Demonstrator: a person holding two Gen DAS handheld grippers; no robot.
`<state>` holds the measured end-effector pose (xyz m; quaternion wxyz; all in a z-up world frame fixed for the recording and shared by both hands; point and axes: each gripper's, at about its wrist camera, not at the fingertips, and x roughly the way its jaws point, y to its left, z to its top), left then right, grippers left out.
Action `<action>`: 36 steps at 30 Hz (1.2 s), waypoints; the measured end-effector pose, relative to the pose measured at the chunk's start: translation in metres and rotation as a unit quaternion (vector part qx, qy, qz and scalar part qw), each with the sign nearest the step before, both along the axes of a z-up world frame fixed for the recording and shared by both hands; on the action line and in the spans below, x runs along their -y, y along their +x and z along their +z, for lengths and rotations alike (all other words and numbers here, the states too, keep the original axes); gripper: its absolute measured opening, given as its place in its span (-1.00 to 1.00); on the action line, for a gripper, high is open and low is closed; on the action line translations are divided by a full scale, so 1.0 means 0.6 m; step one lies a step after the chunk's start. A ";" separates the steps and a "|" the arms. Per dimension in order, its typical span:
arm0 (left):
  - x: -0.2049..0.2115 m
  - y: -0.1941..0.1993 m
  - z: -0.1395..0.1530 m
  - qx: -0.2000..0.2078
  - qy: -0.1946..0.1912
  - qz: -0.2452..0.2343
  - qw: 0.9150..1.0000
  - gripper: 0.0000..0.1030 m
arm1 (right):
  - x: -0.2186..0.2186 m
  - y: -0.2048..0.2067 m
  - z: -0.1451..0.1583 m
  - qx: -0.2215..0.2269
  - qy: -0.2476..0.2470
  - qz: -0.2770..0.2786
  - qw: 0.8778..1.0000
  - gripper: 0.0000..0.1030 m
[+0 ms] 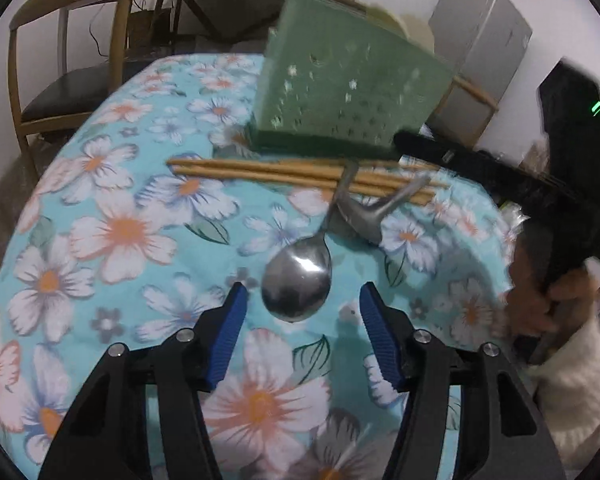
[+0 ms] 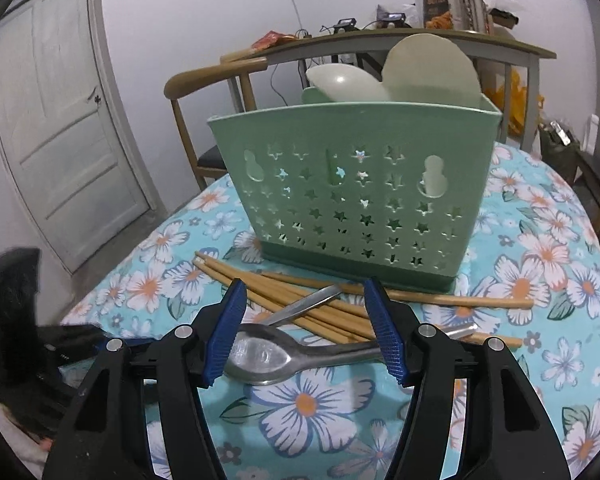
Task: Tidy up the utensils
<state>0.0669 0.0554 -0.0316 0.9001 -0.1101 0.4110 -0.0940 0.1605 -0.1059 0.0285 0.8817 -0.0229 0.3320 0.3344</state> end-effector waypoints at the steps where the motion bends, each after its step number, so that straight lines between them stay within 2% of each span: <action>1: 0.007 0.002 -0.001 0.003 0.017 0.007 1.000 -0.02 | 0.001 -0.002 0.002 0.001 0.001 -0.001 1.000 0.14; 3: 0.022 0.006 -0.001 0.005 0.061 0.016 0.998 -0.12 | 0.007 -0.005 0.005 0.003 0.002 -0.001 1.000 0.16; 5: 0.031 0.010 -0.005 0.008 0.087 0.025 0.996 -0.28 | 0.010 -0.005 0.005 0.000 0.003 -0.001 1.000 0.16; 8: 0.026 0.011 -0.003 0.014 0.082 0.034 0.996 -0.29 | 0.015 -0.006 0.006 -0.004 0.004 -0.002 1.000 0.17; 10: 0.004 0.006 0.000 0.016 0.041 0.037 0.998 -0.29 | 0.018 -0.006 0.008 -0.003 0.005 -0.003 1.000 0.17; 12: -0.028 0.003 0.004 0.015 -0.018 0.041 0.999 -0.29 | 0.021 -0.005 0.011 -0.001 0.010 -0.004 1.000 0.17; 14: -0.054 0.001 0.007 0.014 -0.052 0.058 0.997 -0.29 | 0.020 -0.002 0.013 -0.002 0.015 -0.004 1.000 0.17; 16: -0.088 -0.002 0.005 0.008 -0.108 0.072 0.991 -0.29 | 0.018 0.000 0.015 -0.004 0.020 -0.002 1.000 0.19; 18: -0.127 -0.007 -0.002 0.002 -0.182 0.088 0.979 -0.29 | 0.017 0.001 0.015 -0.007 0.023 -0.001 1.000 0.20; 21: -0.172 -0.011 -0.018 -0.010 -0.278 0.099 0.955 -0.31 | 0.013 0.000 0.014 -0.007 0.023 0.004 1.000 0.20; 25: -0.202 -0.013 -0.030 -0.014 -0.329 0.123 0.936 -0.31 | 0.009 -0.001 0.013 -0.009 0.021 0.007 1.000 0.21; 26: -0.210 -0.011 -0.036 -0.018 -0.348 0.131 0.928 -0.31 | 0.009 -0.001 0.013 -0.010 0.020 0.008 1.000 0.22; 29: -0.235 -0.008 -0.058 -0.015 -0.416 0.154 0.896 -0.35 | 0.007 0.000 0.010 -0.016 0.025 0.013 0.999 0.24; 31: -0.245 -0.004 -0.064 -0.010 -0.444 0.159 0.882 -0.35 | 0.004 0.000 0.008 -0.019 0.024 0.015 0.999 0.25; 34: -0.253 0.002 -0.064 -0.006 -0.451 0.169 0.876 -0.35 | 0.001 -0.003 0.007 -0.019 0.020 0.018 0.999 0.25; 36: -0.255 0.010 -0.064 -0.010 -0.444 0.172 0.879 -0.36 | 0.001 -0.005 0.007 -0.018 0.019 0.019 0.999 0.25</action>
